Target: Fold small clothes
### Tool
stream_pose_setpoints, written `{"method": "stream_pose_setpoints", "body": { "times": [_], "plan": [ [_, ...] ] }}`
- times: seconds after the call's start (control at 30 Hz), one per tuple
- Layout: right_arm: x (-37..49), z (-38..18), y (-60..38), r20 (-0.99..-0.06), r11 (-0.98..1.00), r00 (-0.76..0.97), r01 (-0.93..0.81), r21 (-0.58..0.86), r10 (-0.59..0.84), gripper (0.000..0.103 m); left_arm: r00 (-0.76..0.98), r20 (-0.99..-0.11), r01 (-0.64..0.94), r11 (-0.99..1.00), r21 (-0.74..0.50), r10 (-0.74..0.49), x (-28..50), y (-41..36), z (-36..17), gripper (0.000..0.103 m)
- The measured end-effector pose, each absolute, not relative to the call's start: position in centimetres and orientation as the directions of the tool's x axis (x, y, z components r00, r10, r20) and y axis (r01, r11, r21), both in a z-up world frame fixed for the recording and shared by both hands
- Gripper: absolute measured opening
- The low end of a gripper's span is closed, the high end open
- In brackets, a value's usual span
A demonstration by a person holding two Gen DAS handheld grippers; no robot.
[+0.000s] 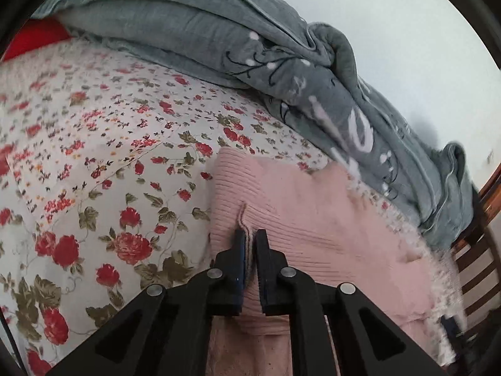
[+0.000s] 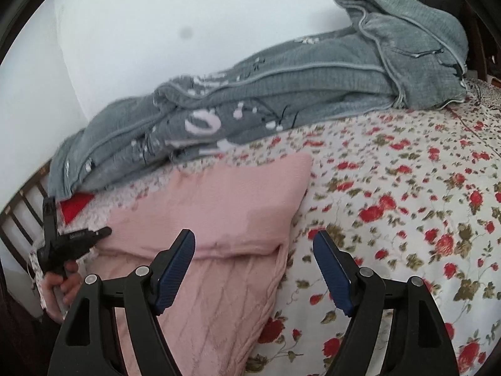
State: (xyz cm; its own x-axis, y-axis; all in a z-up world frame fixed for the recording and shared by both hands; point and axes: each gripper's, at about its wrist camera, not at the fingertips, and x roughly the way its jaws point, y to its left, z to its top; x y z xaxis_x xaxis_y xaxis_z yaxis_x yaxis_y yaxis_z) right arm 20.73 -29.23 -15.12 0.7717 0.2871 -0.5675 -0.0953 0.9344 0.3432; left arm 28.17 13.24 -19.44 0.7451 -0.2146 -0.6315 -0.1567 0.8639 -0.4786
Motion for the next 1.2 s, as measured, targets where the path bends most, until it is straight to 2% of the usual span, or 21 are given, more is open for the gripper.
{"method": "stream_pose_setpoints", "body": {
  "times": [0.07,0.1,0.2,0.27,0.3,0.33,0.37,0.5,0.53,0.6,0.63,0.73,0.83,1.0,1.1,1.2],
  "plan": [
    [21.1,-15.7,-28.7,-0.61,0.953,0.754,-0.068,0.295,0.243,0.077,0.76,-0.621,-0.174,0.862,-0.477,-0.191,27.6,13.5,-19.1,0.022],
    [21.4,-16.2,-28.5,-0.63,0.96,0.744,-0.055,0.276,0.224,0.077,0.768,-0.621,-0.194,0.867,-0.46,-0.158,27.2,13.5,-18.9,0.033],
    [22.2,-17.4,-28.1,-0.685,0.971,0.706,-0.017,0.239,0.181,0.077,0.785,-0.594,-0.164,0.865,-0.473,-0.176,26.1,13.5,-18.3,0.036],
    [22.3,-17.5,-27.7,-0.698,0.979,0.699,-0.014,0.206,0.156,0.077,0.769,-0.611,-0.144,0.882,-0.448,-0.185,25.8,13.0,-18.4,0.054],
    [22.1,-17.4,-27.4,-0.697,0.982,0.702,-0.019,0.186,0.145,0.077,0.742,-0.653,-0.163,0.903,-0.398,-0.153,26.1,12.5,-18.8,0.066],
    [21.9,-17.3,-27.1,-0.696,0.985,0.703,-0.033,0.172,0.145,0.077,0.705,-0.699,-0.179,0.923,-0.339,-0.12,26.5,11.9,-19.5,0.062],
    [21.7,-17.3,-26.8,-0.698,0.985,0.7,-0.047,0.168,0.152,0.077,0.693,-0.713,-0.18,0.932,-0.316,-0.108,26.8,11.5,-19.7,0.062],
    [20.1,-16.9,-26.4,-0.689,0.987,0.71,-0.048,0.153,0.141,0.076,0.727,-0.675,-0.16,0.926,-0.343,-0.125,25.2,11.9,-18.7,0.062],
    [19.5,-16.8,-26.4,-0.69,0.988,0.711,-0.039,0.151,0.134,0.074,0.724,-0.677,-0.163,0.921,-0.355,-0.132,24.7,12.1,-18.8,0.062],
    [18.1,-16.9,-26.6,-0.708,0.984,0.689,-0.046,0.173,0.157,0.062,0.711,-0.684,-0.155,0.914,-0.375,-0.161,23.7,12.2,-19.2,0.062],
    [17.5,-16.8,-26.5,-0.711,0.984,0.686,-0.042,0.171,0.153,0.061,0.707,-0.686,-0.145,0.915,-0.377,-0.171,23.2,12.1,-19.2,0.062],
    [14.5,-16.3,-26.6,-0.708,0.99,0.697,-0.018,0.143,0.115,0.061,0.708,-0.687,-0.113,0.933,-0.34,-0.164,21.6,11.4,-18.8,0.062],
    [11.3,-16.0,-26.6,-0.724,0.988,0.676,-0.036,0.151,0.135,0.061,0.707,-0.687,-0.09,0.943,-0.321,-0.167,19.3,11.0,-18.9,0.062],
    [5.5,-16.3,-26.5,-0.748,0.971,0.623,-0.09,0.22,0.227,0.061,0.715,-0.644,-0.015,0.915,-0.404,-0.273,13.1,11.6,-18.7,0.062],
    [2.8,-16.6,-25.9,-0.743,0.96,0.611,-0.122,0.252,0.273,0.061,0.656,-0.681,0.008,0.905,-0.425,-0.325,10.2,11.1,-18.8,0.062],
    [0.8,-17.3,-24.8,-0.746,0.961,0.607,-0.143,0.237,0.274,0.061,0.624,-0.719,0.035,0.93,-0.365,-0.306,6.7,10.0,-18.9,0.062]
  ]
}}
